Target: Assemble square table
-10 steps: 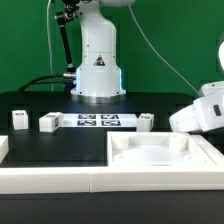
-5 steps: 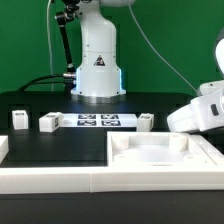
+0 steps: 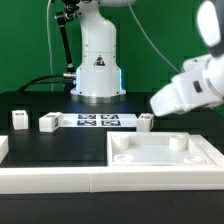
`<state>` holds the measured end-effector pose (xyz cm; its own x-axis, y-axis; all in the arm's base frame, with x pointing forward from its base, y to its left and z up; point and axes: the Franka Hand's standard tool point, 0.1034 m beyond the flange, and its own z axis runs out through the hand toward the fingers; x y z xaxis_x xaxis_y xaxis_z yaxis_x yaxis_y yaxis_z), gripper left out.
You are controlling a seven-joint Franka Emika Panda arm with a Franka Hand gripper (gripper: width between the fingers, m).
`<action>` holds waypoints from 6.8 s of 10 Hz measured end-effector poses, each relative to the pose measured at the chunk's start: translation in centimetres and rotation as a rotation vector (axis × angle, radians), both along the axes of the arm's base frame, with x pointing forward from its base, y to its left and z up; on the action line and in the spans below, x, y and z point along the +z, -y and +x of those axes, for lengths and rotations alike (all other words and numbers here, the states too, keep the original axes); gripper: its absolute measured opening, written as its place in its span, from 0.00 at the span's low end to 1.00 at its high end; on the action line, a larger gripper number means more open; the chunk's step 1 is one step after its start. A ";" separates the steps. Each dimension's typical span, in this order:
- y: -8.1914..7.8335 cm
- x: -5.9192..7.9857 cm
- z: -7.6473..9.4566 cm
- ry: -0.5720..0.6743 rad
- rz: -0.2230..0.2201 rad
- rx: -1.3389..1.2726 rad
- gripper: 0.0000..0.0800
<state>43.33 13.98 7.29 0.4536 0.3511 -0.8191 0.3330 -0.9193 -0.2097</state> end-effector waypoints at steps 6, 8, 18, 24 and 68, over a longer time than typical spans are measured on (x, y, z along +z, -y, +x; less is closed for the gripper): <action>1.7 0.4 2.6 0.240 0.100 -0.019 0.36; 3.2 2.8 4.7 0.320 0.143 -0.025 0.36; 5.7 6.7 11.4 0.915 0.267 -0.075 0.36; 5.7 6.1 13.6 1.011 0.269 -0.182 0.36; 2.7 3.3 19.5 1.358 0.316 -0.164 0.36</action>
Offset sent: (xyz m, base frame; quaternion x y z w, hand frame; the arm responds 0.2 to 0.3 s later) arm 0.0000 0.0000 0.0000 0.0000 0.0650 0.0000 0.9979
